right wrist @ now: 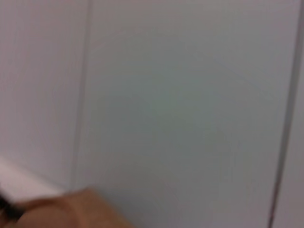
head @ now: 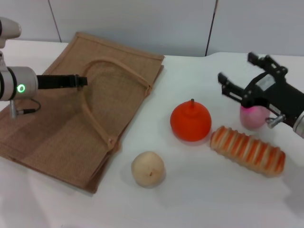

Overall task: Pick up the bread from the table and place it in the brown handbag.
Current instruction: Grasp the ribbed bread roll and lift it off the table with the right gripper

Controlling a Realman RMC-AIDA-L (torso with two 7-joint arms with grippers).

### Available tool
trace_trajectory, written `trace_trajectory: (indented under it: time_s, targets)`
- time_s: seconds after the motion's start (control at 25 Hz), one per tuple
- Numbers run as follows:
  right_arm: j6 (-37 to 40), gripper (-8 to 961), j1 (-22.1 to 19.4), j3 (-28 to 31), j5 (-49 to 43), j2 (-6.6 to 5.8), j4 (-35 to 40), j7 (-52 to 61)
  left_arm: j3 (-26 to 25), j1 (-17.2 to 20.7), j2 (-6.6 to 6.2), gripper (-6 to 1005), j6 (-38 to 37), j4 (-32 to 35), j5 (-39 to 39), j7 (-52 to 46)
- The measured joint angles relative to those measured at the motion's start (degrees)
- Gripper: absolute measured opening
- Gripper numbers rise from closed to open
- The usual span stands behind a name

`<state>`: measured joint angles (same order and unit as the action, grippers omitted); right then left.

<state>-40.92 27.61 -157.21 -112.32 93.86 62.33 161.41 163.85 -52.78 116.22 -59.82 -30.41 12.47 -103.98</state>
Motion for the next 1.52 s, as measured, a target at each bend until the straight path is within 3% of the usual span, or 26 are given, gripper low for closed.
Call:
trace_trajectory:
  time_s: [0.08,0.28,0.4,0.48,0.6,0.72,0.8,1.0,1.04,1.12,1.52]
  targets:
    - [8.17,837,0.07,2.83,-2.82,-1.98,3.82,0.00,0.06,0.41,-0.09,123,-0.05,0.48,0.53,0.26]
    - [27.64,831,-2.64,12.00,-11.08,-5.55,14.64,-0.15,0.15,0.67,-0.13,122,-0.08,0.43,1.15,0.41]
    - [37.55,828,-5.42,17.90,-15.77,-6.24,20.01,-0.29,0.16,0.72,-0.13,122,-0.10,0.33,1.26,0.44]
    - [43.85,826,-6.99,21.87,-19.05,-5.54,22.40,-0.42,0.15,0.77,-0.12,122,-0.11,0.21,1.59,0.55]
    - [53.98,822,-8.05,27.62,-22.53,-3.12,24.42,-2.18,0.10,1.04,-0.10,122,-0.17,0.38,3.01,1.57]
    - [65.56,819,-8.37,33.52,-22.99,0.92,24.82,-8.52,0.08,1.26,-0.03,122,-0.54,0.49,4.05,2.42]
    - [72.46,816,-8.99,38.27,-22.87,4.45,25.09,-14.33,0.06,1.29,-0.03,122,-0.64,0.50,4.14,2.60]
    - [89.75,811,-11.33,53.65,-18.51,14.62,25.88,-34.06,0.06,1.30,-0.06,122,-0.66,0.53,4.17,2.63]
    - [92.34,809,-11.36,56.32,-17.18,15.63,25.56,-36.79,0.06,1.28,-0.07,122,-0.65,0.54,4.18,2.64]
    - [96.63,807,-10.72,59.31,-15.25,16.40,24.00,-39.56,0.06,1.13,-0.05,122,-0.64,0.54,4.24,2.64]
    - [102.63,795,-4.66,64.31,-16.62,16.76,12.40,-39.74,0.07,1.29,-0.08,121,-2.10,0.54,6.37,3.12]
